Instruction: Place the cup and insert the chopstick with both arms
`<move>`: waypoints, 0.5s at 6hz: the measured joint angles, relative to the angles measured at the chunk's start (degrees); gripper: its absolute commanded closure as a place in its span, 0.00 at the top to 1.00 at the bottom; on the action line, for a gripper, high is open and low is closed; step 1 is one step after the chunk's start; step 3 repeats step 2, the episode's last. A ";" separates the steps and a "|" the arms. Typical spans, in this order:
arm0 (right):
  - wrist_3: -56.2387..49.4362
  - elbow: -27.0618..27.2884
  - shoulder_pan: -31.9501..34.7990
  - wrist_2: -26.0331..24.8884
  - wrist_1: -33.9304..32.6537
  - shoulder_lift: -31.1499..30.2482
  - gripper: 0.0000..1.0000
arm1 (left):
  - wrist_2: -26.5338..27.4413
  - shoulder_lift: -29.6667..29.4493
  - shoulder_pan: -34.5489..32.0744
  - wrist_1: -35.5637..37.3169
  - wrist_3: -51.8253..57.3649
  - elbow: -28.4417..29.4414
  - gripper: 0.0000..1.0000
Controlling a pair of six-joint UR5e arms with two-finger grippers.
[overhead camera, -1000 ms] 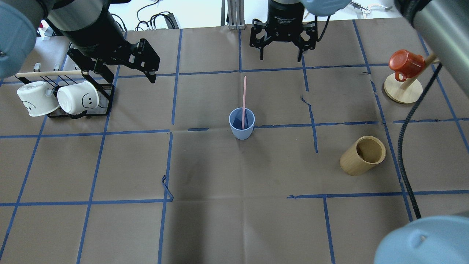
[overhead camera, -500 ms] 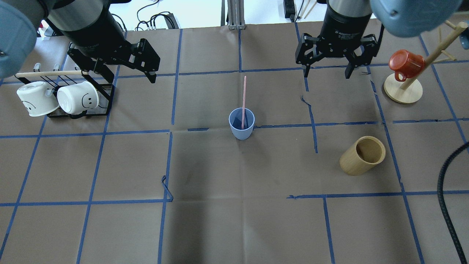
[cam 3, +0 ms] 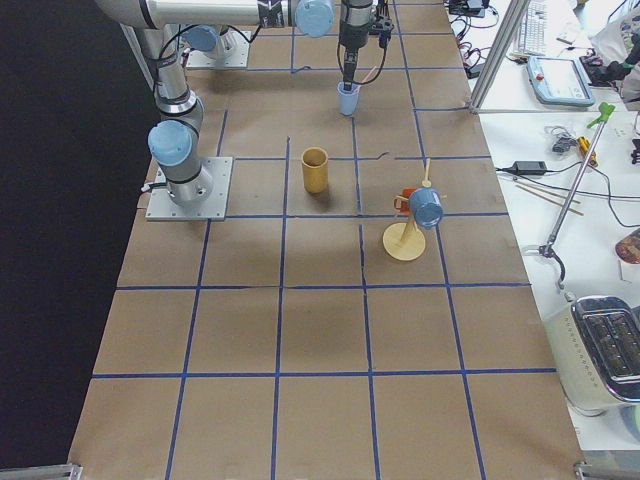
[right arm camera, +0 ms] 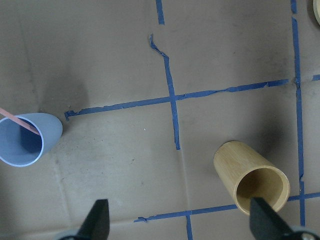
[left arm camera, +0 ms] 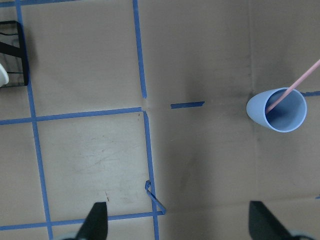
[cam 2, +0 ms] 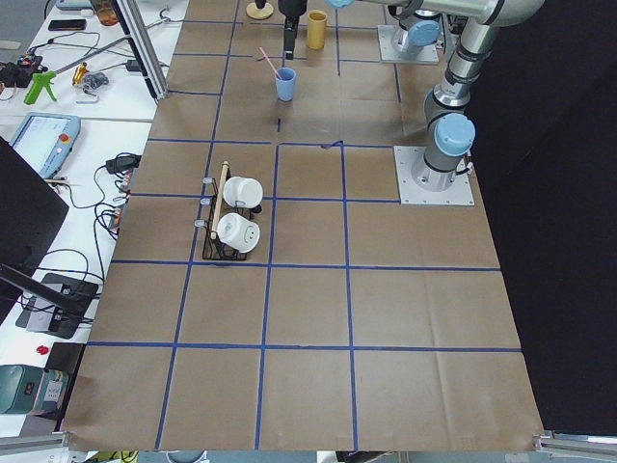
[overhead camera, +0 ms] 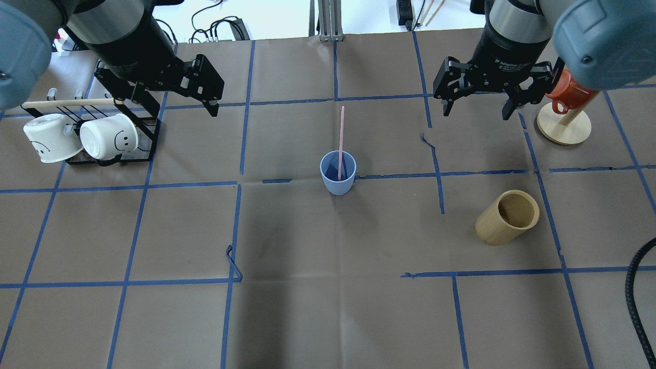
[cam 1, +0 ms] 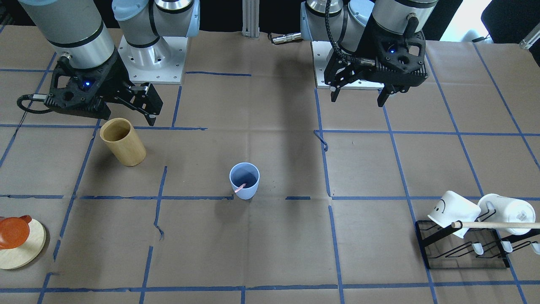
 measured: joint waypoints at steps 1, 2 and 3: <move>0.01 -0.22 -0.04 -0.07 -0.09 -0.02 1.00 | 0.00 0.00 0.00 0.00 0.00 0.00 0.99; 0.01 -0.74 -0.08 -0.13 -0.13 0.03 1.00 | 0.00 0.00 0.00 0.00 0.00 0.01 0.99; 0.01 -0.74 -0.08 -0.13 -0.13 0.03 1.00 | 0.00 0.00 0.00 0.00 0.00 0.01 0.99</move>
